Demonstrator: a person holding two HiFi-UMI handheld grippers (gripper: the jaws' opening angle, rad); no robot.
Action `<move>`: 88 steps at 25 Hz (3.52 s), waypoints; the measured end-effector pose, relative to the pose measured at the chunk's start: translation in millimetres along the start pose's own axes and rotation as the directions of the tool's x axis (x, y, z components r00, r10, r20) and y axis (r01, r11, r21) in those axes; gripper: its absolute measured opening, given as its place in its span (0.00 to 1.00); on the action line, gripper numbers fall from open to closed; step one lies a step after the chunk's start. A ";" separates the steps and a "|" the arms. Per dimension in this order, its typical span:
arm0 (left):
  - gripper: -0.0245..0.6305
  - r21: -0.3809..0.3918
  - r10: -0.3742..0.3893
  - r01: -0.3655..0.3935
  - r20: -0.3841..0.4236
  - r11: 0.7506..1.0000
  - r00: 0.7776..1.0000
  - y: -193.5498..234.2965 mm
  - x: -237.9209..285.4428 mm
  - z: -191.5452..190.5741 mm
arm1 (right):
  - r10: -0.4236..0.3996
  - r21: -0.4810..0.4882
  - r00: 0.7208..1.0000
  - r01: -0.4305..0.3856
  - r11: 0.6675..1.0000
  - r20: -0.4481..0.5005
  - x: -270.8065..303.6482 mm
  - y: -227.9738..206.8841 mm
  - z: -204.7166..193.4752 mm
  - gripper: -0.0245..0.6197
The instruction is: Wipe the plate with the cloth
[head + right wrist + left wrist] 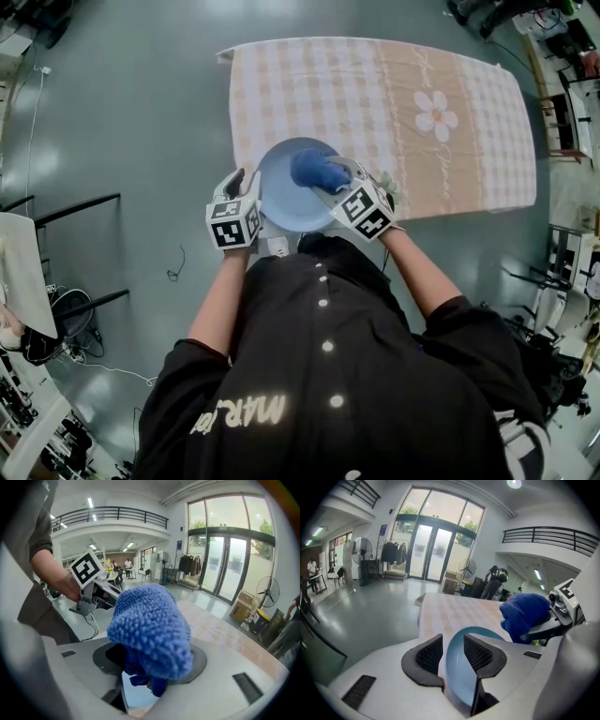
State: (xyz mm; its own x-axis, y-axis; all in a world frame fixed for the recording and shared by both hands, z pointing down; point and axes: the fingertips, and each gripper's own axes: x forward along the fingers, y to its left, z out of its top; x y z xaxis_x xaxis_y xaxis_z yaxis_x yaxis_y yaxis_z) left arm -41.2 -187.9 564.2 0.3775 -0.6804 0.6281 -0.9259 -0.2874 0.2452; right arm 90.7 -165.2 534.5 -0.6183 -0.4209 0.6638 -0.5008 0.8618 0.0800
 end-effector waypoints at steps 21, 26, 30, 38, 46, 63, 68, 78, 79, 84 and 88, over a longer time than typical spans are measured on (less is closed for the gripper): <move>0.14 0.161 -0.087 0.005 0.508 0.987 0.857 -52.2 -134.5 175.5 | -0.434 0.282 0.759 0.334 0.900 0.486 -161.4 -79.9 135.2 0.35; 0.10 0.240 -0.056 -0.101 0.570 0.966 0.819 -56.6 -159.9 197.6 | -0.527 0.300 0.677 0.433 0.850 0.514 -199.2 -90.2 140.1 0.35; 0.08 0.234 -0.054 -0.116 0.614 0.965 0.787 -59.5 -173.2 211.2 | -0.570 0.345 0.620 0.456 0.821 0.538 -223.4 -98.3 144.9 0.35; 0.06 0.208 -0.035 -0.136 0.657 0.969 0.753 -52.8 -189.3 225.4 | -0.640 0.411 0.531 0.494 0.766 0.555 -265.8 -112.7 146.0 0.35; 0.06 0.199 -0.020 -0.165 0.693 0.966 0.721 -42.5 -208.5 235.9 | -0.678 0.430 0.476 0.532 0.729 0.560 -293.7 -120.3 139.9 0.35; 0.06 0.199 0.020 -0.224 0.703 0.954 0.711 -27.6 -218.3 233.1 | -0.702 0.441 0.462 0.555 0.706 0.542 -300.4 -122.2 124.9 0.35; 0.06 0.224 0.004 -0.223 0.697 0.949 0.717 -34.7 -219.1 235.8 | -0.685 0.425 0.475 0.546 0.722 0.553 -300.3 -118.4 129.1 0.35; 0.06 0.221 0.003 -0.220 0.700 0.950 0.714 -36.3 -220.5 235.3 | -0.679 0.424 0.483 0.538 0.728 0.553 -295.4 -117.4 129.7 0.35; 0.06 0.221 0.003 -0.220 0.700 0.950 0.714 -36.3 -220.3 235.5 | -0.678 0.424 0.484 0.538 0.729 0.553 -294.7 -117.5 129.7 0.35; 0.06 0.228 -0.003 -0.217 0.696 0.949 0.718 -38.4 -219.1 235.6 | -0.675 0.424 0.487 0.533 0.732 0.554 -293.1 -116.9 130.3 0.35; 0.06 0.230 -0.007 -0.215 0.697 0.949 0.717 -40.4 -219.4 236.8 | -0.673 0.425 0.484 0.529 0.734 0.559 -294.3 -117.4 133.1 0.35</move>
State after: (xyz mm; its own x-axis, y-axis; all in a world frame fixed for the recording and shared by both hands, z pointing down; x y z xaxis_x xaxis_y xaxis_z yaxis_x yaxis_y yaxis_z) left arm -83.3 -186.7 241.6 0.2862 -0.9559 -0.0664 -0.9569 -0.2814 -0.0723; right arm 250.9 -180.2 230.8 -0.3011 -0.9420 -0.1480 -0.9525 0.2897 0.0937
